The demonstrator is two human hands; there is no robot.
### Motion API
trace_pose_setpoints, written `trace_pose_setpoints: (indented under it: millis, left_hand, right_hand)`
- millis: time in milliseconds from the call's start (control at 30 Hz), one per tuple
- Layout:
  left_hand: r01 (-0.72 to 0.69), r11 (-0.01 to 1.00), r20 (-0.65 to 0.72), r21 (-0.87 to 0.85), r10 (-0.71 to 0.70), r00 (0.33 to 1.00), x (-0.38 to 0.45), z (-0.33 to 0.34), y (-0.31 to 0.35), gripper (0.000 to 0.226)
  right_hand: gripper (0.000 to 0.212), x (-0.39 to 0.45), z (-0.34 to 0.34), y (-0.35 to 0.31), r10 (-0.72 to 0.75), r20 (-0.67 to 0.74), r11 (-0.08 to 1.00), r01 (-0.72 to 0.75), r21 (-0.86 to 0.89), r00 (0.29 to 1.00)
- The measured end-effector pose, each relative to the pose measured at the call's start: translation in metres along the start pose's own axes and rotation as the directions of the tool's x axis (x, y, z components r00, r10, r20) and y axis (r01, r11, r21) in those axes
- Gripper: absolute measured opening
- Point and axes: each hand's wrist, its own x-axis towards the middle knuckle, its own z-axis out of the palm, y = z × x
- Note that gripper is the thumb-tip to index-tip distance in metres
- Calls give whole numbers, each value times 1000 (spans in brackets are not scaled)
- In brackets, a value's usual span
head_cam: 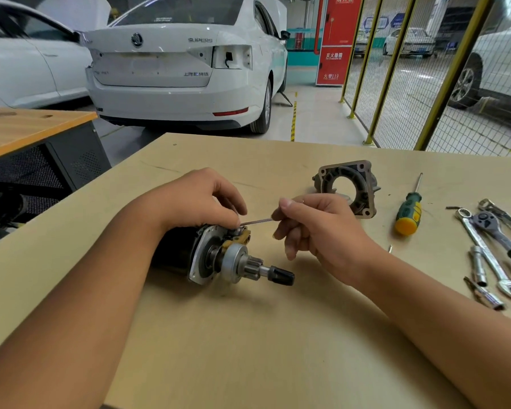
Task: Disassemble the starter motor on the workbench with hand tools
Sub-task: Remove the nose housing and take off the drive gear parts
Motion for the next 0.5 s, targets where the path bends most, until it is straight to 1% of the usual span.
trace_pose_setpoints:
  millis: [100,200,267,367,433,500]
  left_hand:
    - [57,998,36,23,-57,998,0,-1,1,27]
    - [49,998,18,34,-50,999,2,0,2,13]
    - [41,998,5,45,-41,999,2,1,1,13]
    - [9,999,-3,43,-9,1000,2,-1,0,14]
    - [-29,999,-45,22,30,999,0,-2,-1,14]
    - [-66,997,-104,-31,63,993,-4,-5,-2,10]
  right_hand:
    - [33,-1,2,2,-7,-42,1000,7,7,999]
    - [33,-2,5,4,-31,-121,999,34,22,992]
    - [34,-2,7,5,-50,-165,998,55,23,985]
    - [35,-5,12,5,-87,-174,996,81,-45,981]
    - [34,-7,15,5,-107,-177,991,90,-101,978]
    - [33,-8,18,5,-122,-175,983,95,-157,977]
